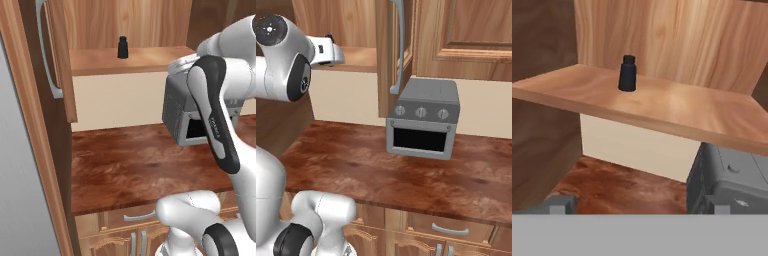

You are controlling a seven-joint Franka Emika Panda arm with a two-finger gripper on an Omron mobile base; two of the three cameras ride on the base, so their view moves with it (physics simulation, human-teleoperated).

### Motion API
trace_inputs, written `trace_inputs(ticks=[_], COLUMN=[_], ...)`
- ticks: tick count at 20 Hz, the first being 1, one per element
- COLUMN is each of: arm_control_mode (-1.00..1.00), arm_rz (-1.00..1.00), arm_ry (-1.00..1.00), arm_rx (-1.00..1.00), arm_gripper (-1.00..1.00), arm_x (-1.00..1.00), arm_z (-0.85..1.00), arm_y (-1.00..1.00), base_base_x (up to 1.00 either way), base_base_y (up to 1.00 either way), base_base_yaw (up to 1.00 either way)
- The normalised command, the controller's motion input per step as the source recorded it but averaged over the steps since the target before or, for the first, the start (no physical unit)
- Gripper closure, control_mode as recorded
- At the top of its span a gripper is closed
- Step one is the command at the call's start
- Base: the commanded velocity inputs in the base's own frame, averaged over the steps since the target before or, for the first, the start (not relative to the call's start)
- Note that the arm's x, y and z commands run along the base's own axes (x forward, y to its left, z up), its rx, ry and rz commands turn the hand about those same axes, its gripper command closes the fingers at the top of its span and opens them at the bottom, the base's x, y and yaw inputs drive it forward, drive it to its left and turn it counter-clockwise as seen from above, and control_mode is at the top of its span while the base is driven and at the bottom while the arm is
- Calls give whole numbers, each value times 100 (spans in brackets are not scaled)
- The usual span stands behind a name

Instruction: Retrieve the shaker from the cabinet and place it next the steak on a plate on the dining table.

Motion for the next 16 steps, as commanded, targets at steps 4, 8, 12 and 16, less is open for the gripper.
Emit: trace_inputs(ticks=[4, 8, 12, 16], arm_control_mode=[-100, -100, -100, -100], arm_rz=[0, 0, 0, 0], arm_ry=[-1, -9, -11, -26], arm_rx=[0, 0, 2, 4], arm_gripper=[-100, -100, -100, -100], arm_x=[0, 0, 1, 0], arm_z=[31, 15, 2, 0], arm_y=[20, 16, 27, 28], base_base_x=[0, 0, 0, 0], base_base_y=[0, 0, 0, 0], base_base_yaw=[0, 0, 0, 0])
